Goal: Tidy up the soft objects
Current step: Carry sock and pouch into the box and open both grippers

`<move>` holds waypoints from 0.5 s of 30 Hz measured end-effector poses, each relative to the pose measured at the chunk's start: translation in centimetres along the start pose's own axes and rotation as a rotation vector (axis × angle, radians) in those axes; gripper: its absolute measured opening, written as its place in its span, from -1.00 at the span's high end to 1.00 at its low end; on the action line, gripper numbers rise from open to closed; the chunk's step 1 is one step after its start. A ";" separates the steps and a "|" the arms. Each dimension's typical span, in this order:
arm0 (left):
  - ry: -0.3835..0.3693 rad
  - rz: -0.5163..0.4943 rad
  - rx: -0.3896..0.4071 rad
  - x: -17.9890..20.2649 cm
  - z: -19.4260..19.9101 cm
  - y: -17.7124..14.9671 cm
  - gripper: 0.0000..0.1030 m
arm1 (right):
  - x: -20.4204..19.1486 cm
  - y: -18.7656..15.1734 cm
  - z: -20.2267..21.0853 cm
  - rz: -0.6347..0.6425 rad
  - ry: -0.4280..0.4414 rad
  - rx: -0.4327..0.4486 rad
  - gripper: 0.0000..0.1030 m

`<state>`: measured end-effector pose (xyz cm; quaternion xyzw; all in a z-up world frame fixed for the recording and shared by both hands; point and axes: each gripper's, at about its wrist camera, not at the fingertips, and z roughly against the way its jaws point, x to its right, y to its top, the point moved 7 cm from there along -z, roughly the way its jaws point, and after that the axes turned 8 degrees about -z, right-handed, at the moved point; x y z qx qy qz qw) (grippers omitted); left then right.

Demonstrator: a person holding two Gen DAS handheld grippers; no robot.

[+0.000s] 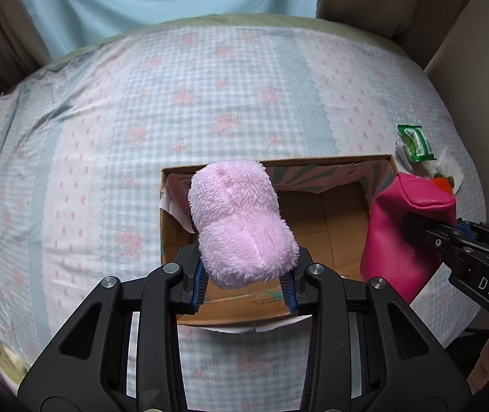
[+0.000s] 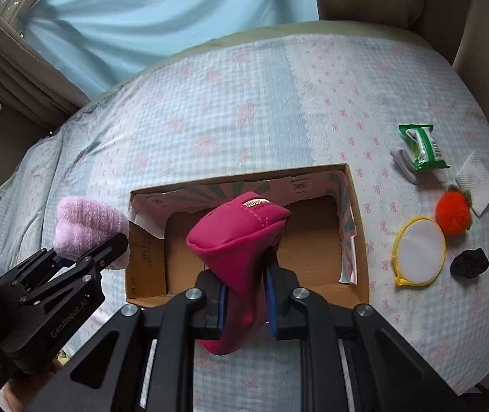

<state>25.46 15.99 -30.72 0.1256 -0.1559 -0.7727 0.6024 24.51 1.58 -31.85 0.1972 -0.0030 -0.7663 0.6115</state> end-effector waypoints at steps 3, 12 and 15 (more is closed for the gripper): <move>-0.007 -0.007 -0.049 -0.3 -2.6 0.0 0.40 | -0.1 0.8 -2.5 0.003 -0.015 -0.066 0.68; -0.028 -0.050 -0.212 -0.4 -10.1 -0.4 0.39 | 0.7 1.6 -9.2 0.001 -0.068 -0.267 0.67; -0.029 -0.078 -0.252 -0.1 -11.6 -0.9 0.37 | 1.2 1.5 -10.6 -0.004 -0.081 -0.324 0.67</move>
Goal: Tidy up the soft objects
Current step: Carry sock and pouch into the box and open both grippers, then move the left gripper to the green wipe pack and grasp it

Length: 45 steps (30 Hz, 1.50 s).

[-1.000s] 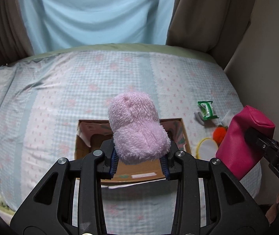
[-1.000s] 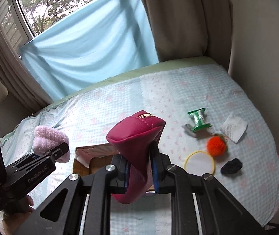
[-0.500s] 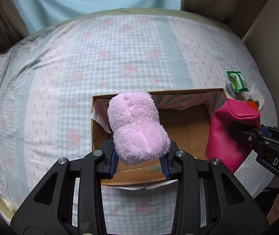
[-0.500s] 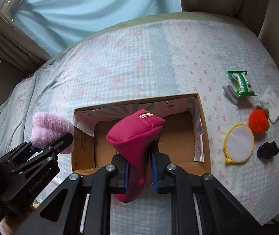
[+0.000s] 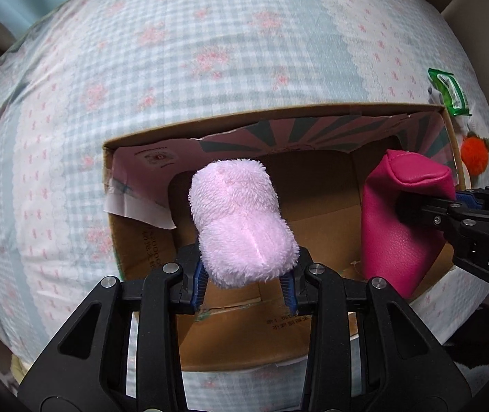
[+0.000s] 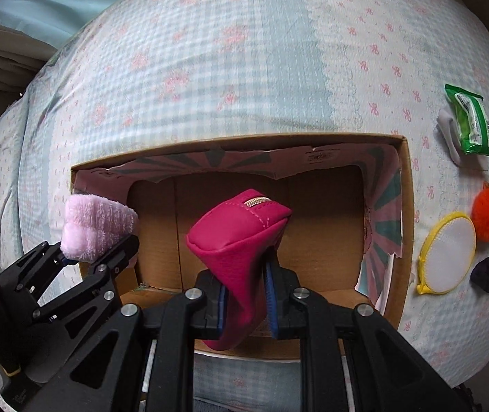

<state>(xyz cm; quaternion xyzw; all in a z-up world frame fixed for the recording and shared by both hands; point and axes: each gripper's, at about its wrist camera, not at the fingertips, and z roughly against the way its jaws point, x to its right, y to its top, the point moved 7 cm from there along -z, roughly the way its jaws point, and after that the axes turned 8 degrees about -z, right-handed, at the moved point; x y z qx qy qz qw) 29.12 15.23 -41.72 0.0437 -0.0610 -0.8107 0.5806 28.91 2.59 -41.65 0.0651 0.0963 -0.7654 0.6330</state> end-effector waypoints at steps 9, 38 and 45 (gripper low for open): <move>-0.014 -0.063 -0.069 1.4 -2.6 -1.3 -1.00 | 0.7 0.6 -2.2 0.083 -0.062 0.022 -1.00; 0.078 -0.054 0.201 1.7 13.0 -3.2 -1.00 | 0.1 -5.6 15.1 0.071 -0.027 0.360 -1.00; 0.083 -0.007 0.332 1.9 20.1 -5.7 -1.00 | 0.7 -9.8 21.8 0.066 -0.022 0.508 -1.00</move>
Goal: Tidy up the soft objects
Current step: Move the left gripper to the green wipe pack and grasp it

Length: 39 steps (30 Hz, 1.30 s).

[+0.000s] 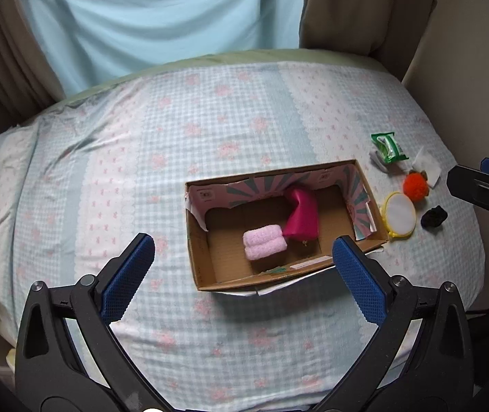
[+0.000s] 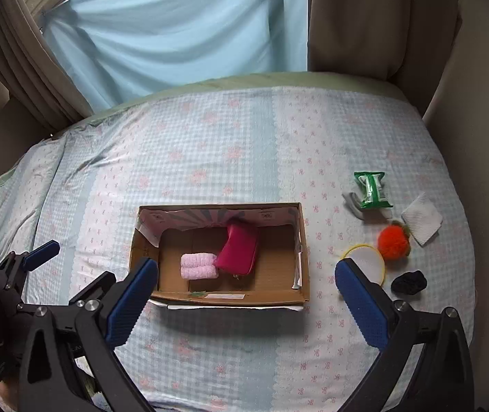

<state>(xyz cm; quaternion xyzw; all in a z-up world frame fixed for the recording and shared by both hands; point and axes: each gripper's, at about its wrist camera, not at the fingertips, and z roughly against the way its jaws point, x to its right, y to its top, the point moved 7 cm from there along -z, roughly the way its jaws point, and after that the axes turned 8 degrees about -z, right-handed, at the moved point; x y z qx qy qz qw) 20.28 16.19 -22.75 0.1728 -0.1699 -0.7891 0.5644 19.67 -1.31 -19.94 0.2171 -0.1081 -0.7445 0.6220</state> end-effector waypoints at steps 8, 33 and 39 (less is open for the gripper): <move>-0.017 0.029 0.099 1.6 5.8 -0.1 -1.00 | 2.8 -1.5 5.9 -0.054 -0.005 0.127 -1.00; -0.181 0.009 0.122 23.4 0.2 13.7 -1.00 | 27.1 -2.6 6.9 -0.306 -0.119 0.287 -1.00; -0.197 0.051 0.050 26.8 -7.3 17.1 -1.00 | 30.0 -2.5 2.0 -0.334 -0.125 0.287 -0.99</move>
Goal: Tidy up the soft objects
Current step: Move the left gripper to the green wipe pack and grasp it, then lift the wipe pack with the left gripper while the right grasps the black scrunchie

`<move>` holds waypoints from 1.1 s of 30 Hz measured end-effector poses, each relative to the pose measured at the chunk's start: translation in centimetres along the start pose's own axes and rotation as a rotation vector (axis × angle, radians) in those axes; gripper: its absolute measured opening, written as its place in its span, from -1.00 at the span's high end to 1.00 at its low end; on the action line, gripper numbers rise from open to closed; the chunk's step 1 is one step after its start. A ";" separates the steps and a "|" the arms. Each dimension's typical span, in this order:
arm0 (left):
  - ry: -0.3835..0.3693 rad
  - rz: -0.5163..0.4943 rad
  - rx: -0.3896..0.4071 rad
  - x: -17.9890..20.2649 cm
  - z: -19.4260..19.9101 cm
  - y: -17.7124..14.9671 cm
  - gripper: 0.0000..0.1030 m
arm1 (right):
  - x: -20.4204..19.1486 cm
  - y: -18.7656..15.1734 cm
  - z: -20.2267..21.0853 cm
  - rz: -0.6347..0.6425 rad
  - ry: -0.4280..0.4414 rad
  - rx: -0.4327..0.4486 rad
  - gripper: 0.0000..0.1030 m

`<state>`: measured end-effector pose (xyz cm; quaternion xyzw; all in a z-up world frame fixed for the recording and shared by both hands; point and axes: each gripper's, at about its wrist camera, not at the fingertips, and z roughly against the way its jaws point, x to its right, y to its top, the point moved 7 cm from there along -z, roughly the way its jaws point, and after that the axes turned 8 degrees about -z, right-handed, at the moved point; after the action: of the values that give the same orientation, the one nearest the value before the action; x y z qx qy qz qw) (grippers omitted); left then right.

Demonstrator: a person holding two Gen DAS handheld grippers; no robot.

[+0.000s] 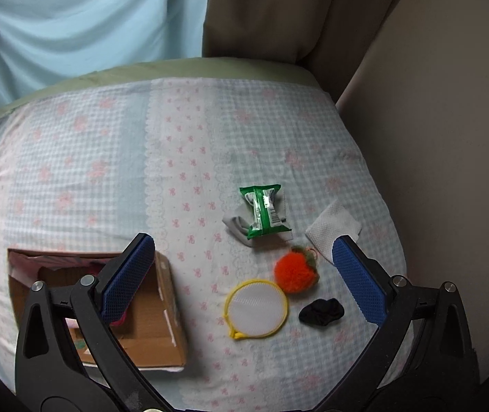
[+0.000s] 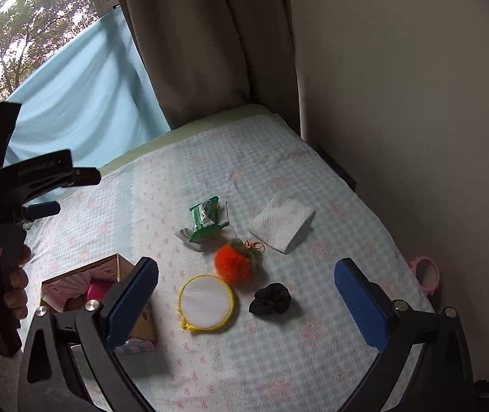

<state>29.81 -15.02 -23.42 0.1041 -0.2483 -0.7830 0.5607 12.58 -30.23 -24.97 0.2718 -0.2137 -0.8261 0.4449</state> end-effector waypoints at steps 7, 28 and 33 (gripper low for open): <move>0.026 -0.049 -0.098 2.3 -11.5 2.1 -0.99 | 2.3 -2.3 -8.3 -0.009 -0.036 -0.059 -0.85; 0.040 -0.125 -0.269 3.3 -30.7 -0.7 -0.09 | 6.0 -10.3 -21.5 -0.122 -0.125 -0.176 -0.24; 0.018 -0.148 -0.251 3.7 -30.8 -0.6 0.14 | 6.1 -10.4 -21.6 -0.103 -0.162 -0.168 0.19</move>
<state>41.60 -26.71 -49.63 0.0580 -0.1352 -0.8461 0.5123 17.11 -32.51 -49.17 0.1767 -0.1649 -0.8820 0.4045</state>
